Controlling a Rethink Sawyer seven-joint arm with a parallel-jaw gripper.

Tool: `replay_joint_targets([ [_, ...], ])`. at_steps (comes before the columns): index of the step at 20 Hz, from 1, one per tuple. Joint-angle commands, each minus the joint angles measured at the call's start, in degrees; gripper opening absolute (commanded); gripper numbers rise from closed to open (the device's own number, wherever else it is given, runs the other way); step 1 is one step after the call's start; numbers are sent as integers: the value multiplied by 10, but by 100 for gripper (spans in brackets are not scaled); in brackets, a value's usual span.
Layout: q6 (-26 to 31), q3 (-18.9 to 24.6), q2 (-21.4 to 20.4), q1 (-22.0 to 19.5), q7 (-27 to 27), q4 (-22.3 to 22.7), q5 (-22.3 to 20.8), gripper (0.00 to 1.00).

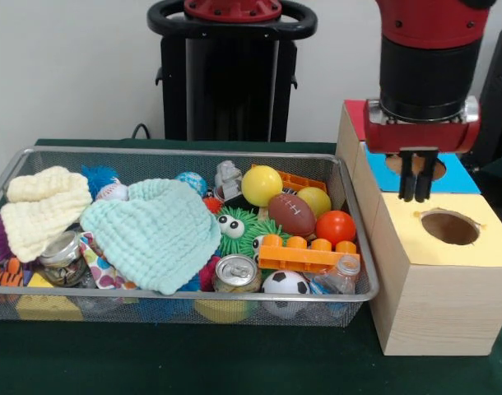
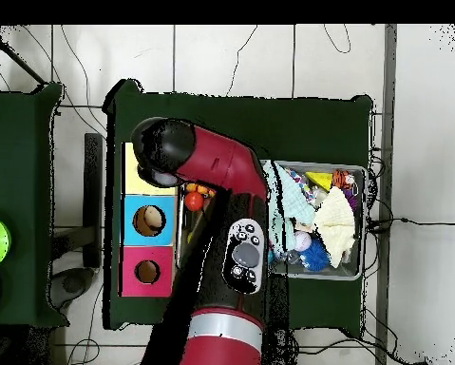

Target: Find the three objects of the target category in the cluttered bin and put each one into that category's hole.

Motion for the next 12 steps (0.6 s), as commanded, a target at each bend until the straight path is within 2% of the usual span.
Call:
replay_joint_targets([
  [1,25,29,-38,-52,-31,72,-66,0],
  [7,-1,53,-77,-104,-96,130,-112,0],
  [12,-33,91,-104,-166,-155,174,-150,0],
])
